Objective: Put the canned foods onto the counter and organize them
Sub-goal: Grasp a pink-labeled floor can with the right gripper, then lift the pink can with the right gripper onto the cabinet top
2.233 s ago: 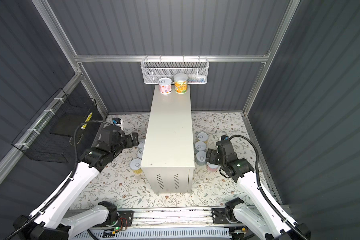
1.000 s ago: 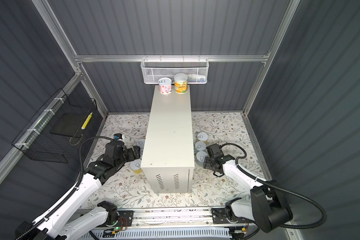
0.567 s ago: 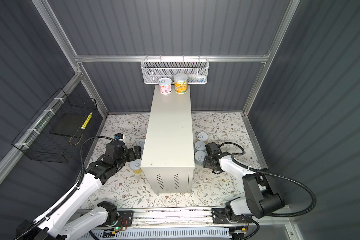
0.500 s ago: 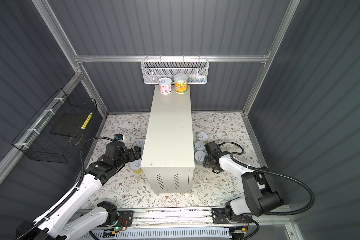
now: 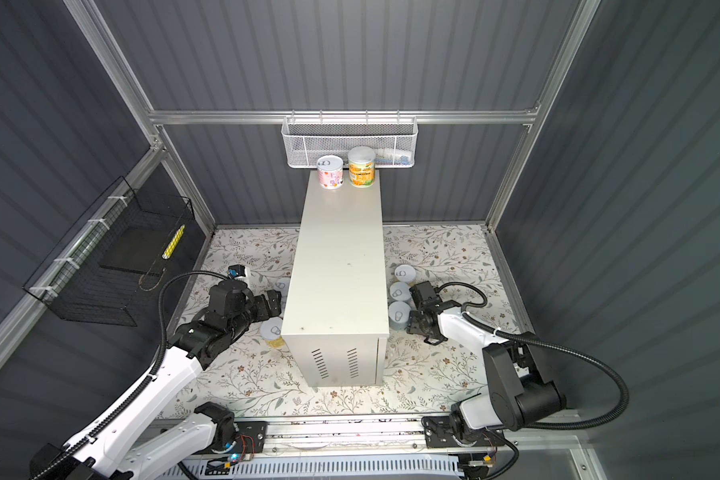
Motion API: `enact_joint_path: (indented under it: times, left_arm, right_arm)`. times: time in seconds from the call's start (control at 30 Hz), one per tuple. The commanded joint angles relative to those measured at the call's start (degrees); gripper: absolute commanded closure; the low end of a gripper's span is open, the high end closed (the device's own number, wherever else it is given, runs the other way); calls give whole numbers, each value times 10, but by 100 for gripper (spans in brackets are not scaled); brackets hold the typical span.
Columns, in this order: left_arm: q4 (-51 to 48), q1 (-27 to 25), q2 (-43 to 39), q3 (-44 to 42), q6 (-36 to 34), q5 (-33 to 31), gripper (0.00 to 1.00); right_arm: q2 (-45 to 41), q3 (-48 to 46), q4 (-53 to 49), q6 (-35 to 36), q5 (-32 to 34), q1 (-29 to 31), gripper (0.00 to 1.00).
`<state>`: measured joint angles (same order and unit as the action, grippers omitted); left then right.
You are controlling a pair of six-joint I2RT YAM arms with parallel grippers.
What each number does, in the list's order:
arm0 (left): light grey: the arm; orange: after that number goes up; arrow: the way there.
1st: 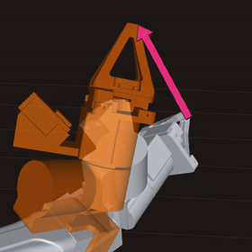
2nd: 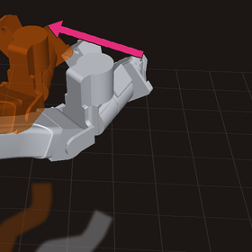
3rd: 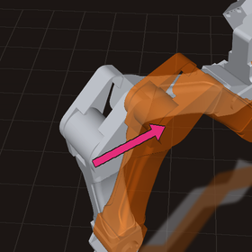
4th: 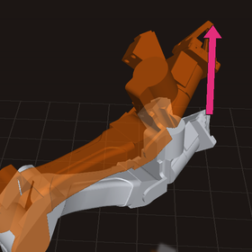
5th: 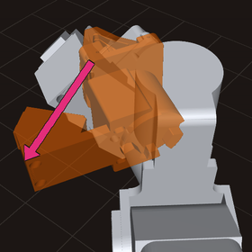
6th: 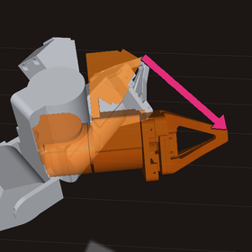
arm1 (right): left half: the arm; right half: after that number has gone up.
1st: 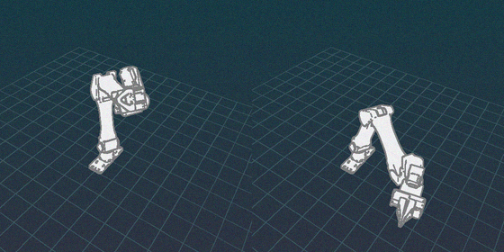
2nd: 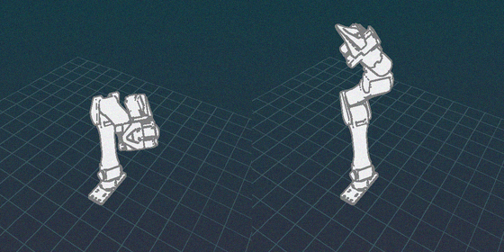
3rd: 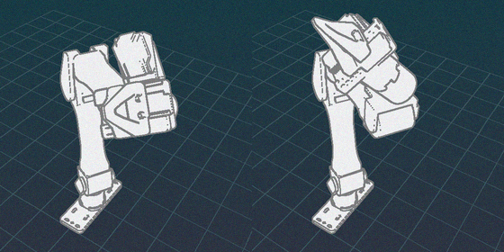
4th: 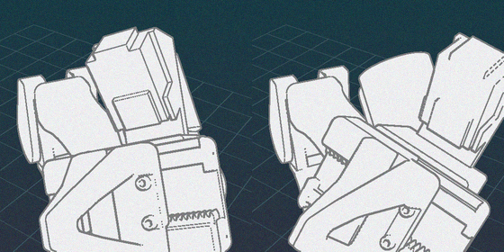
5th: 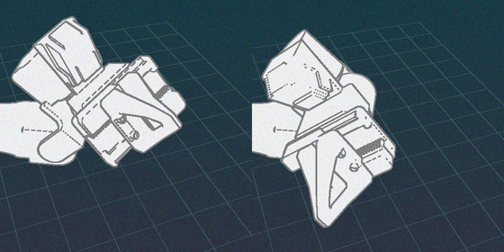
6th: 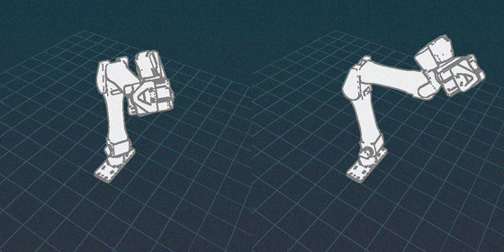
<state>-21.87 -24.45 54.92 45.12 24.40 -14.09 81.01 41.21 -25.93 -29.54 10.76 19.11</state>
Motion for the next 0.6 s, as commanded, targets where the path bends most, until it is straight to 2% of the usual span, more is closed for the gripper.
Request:
enact_joint_path:
  times: [0.0,0.13,0.3,0.57]
  left_arm:
    - [-7,-2,17,38,-21,-3,1]
    - [-13,-2,40,62,-24,19,1]
    - [-43,-2,57,98,-42,2,1]
    - [-49,0,81,139,-38,-6,1]
  right_arm:
    - [-52,21,-51,-1,1,-1,100]
    - [-129,57,-122,12,8,-1,100]
    - [-200,170,-227,39,8,-1,100]
    - [-187,386,-329,91,4,3,100]
